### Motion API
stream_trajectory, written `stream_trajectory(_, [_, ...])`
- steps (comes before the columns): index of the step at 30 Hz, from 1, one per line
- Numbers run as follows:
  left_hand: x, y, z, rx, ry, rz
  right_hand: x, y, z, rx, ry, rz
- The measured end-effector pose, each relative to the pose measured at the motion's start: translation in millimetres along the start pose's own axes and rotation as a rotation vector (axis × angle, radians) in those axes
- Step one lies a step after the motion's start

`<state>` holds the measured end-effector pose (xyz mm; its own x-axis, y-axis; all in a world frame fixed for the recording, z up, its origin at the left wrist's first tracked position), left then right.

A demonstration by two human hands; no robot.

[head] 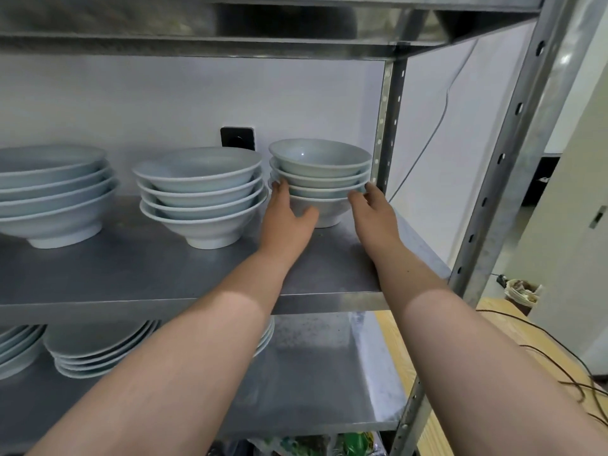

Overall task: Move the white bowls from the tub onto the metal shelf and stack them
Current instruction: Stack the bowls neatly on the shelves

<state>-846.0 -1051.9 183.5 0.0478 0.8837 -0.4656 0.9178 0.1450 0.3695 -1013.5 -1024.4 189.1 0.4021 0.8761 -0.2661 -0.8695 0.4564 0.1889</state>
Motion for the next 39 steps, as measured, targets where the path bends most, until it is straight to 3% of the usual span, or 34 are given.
stream_trajectory(6, [13, -3, -9, 0.027, -0.070, 0.076, 2, 21, 2, -0.012, -0.015, -0.266])
stream_trajectory(10, [15, -5, -11, 0.058, -0.117, 0.032, 5, 31, -1, -0.111, -0.100, -0.351])
stream_trajectory(14, [-4, 2, -28, 0.155, -0.104, -0.081, -1, 32, 9, -0.142, -0.089, -0.292])
stream_trajectory(20, [-35, 2, -46, 0.084, -0.032, 0.090, -12, 32, 15, -0.137, -0.009, -0.130])
stream_trajectory(29, [-29, 0, -30, 0.127, -0.033, 0.092, -5, 31, 8, -0.155, 0.065, -0.116])
stream_trajectory(33, [-27, 1, -22, 0.150, 0.093, 0.110, -5, 34, 4, -0.184, -0.010, -0.119])
stream_trajectory(39, [-23, -5, -14, 0.034, -0.007, 0.080, -1, 37, 5, -0.170, -0.040, -0.142])
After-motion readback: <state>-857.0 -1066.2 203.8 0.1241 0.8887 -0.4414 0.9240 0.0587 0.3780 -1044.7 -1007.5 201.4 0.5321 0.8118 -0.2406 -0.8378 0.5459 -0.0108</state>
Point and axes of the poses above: each hand's wrist, its own x-axis away from the middle knuckle, its own y-axis out of the back of the hand, z = x × y, the point moved 3 cm from there along -x, towards the middle knuckle, and after that the axes turned 4 degrees about -y, right-handed, at the moved point
